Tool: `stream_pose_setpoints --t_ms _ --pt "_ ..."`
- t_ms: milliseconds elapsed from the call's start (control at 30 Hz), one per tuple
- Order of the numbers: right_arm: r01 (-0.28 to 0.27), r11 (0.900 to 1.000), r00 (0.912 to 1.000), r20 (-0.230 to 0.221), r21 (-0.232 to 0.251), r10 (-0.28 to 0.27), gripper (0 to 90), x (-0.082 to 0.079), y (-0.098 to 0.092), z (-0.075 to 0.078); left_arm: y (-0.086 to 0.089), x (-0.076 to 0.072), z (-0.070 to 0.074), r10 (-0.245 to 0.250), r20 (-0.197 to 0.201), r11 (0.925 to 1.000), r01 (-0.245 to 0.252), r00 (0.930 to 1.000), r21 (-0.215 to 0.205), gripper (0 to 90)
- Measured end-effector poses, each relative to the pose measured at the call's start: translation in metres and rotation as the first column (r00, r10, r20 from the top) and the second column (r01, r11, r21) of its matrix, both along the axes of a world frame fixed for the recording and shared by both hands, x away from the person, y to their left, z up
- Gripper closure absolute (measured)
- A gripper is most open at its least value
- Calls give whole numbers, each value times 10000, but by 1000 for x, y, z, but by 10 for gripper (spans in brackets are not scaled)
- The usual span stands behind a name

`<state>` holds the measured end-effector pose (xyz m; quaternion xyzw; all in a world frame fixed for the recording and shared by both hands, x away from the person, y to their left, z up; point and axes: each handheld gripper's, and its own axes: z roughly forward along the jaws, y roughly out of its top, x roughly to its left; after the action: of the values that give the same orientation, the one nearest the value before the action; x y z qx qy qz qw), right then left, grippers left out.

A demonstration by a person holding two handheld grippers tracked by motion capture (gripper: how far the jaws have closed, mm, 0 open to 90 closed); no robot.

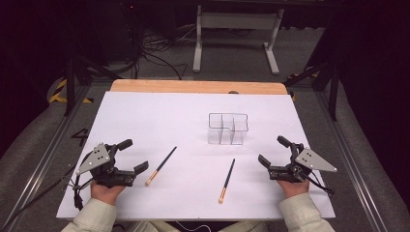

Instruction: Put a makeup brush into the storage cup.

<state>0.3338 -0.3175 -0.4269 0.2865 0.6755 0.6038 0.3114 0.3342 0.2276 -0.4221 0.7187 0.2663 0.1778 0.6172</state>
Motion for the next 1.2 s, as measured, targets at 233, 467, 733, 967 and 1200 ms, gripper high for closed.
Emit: stream_pose_setpoints --t_ms 233,467,733,967,1200 --pt "-11 10000 10000 16 -49 11 39 -1 -1 0 -12 4 11 -105 -243 9979 120 9996 637 53" --pt "15 9999 10000 9 -131 -15 39 -2 -2 0 -17 8 20 -121 -919 9963 199 9957 841 87" --pt "19 9998 10000 -33 -182 -19 39 -2 -2 0 -23 11 25 412 -1735 9761 -25 9840 2175 132" --pt "5 9998 10000 -73 -212 -6 40 -2 -2 0 -29 17 22 1108 -2890 9471 -129 9509 3206 137" --pt "-6 9996 10000 -98 -285 3 42 -2 -2 0 -34 24 16 1074 -4031 9303 512 9088 3632 156"
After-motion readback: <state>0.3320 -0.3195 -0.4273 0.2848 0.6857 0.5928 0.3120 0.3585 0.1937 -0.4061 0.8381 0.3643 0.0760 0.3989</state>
